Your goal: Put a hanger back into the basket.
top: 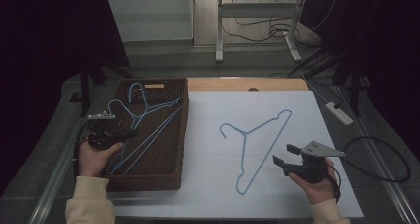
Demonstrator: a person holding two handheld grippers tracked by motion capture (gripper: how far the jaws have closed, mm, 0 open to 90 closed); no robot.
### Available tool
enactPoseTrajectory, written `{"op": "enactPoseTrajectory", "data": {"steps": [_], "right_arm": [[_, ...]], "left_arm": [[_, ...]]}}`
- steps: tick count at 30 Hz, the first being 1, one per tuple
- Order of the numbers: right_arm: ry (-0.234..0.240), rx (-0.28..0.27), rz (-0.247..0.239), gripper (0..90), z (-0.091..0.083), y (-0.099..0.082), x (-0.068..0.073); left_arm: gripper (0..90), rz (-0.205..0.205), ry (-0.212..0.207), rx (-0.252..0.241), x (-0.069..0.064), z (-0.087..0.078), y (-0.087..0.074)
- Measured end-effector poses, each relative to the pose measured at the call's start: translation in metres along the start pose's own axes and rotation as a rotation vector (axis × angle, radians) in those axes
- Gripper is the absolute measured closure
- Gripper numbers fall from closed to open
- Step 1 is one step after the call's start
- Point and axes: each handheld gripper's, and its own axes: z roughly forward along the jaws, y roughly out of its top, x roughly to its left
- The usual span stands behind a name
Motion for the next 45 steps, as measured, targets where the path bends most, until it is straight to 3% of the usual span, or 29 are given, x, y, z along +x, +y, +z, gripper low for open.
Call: {"op": "enactPoseTrajectory", "data": {"steps": [2, 6, 11, 12, 14, 17, 18, 21, 22, 26, 31, 34, 45], "right_arm": [[-0.001, 0.001, 0.000, 30.7, 0.000, 0.000, 0.000], [0.000, 0.006, -0.003, 30.7, 0.001, 0.000, 0.000], [-0.001, 0.011, -0.005, 30.6, 0.001, 0.000, 0.000], [-0.001, 0.011, -0.005, 30.6, 0.001, 0.000, 0.000], [-0.001, 0.012, -0.005, 30.6, 0.001, 0.000, 0.000], [-0.001, 0.012, -0.005, 30.6, 0.001, 0.000, 0.000], [-0.001, 0.013, -0.005, 30.6, 0.001, 0.000, 0.000], [0.001, 0.011, -0.001, 30.5, 0.002, 0.000, 0.000], [0.001, 0.012, 0.000, 30.5, 0.002, 0.000, 0.000], [0.004, 0.017, -0.001, 30.4, 0.002, -0.001, 0.000], [0.005, 0.019, 0.002, 30.3, 0.002, -0.001, -0.001], [0.005, 0.020, 0.003, 30.1, 0.003, -0.001, -0.001], [0.007, 0.035, 0.001, 29.9, 0.005, -0.002, -0.002]], "left_arm": [[86.3, -0.008, 0.045, 0.017, 0.001, 0.002, -0.001], [85.4, -0.008, 0.079, 0.051, 0.002, 0.006, -0.002], [70.2, 0.000, 0.204, -0.025, 0.001, -0.002, -0.001], [69.3, 0.005, 0.212, -0.043, 0.000, -0.005, -0.001], [66.4, 0.014, 0.189, -0.086, -0.001, -0.011, -0.001], [60.7, 0.027, 0.162, -0.104, -0.004, -0.015, 0.000], [56.7, 0.035, 0.128, -0.120, -0.010, -0.018, 0.001], [48.6, 0.055, 0.083, -0.153, -0.018, -0.021, 0.001], [46.2, 0.055, 0.083, -0.153, -0.018, -0.021, 0.001], [40.5, 0.101, 0.019, -0.163, -0.031, -0.026, -0.001], [37.4, 0.122, -0.018, -0.204, -0.041, -0.031, -0.006], [36.9, 0.159, -0.040, -0.223, -0.051, -0.032, -0.009], [35.3, 0.262, -0.093, -0.216, -0.089, -0.024, -0.018]]}}
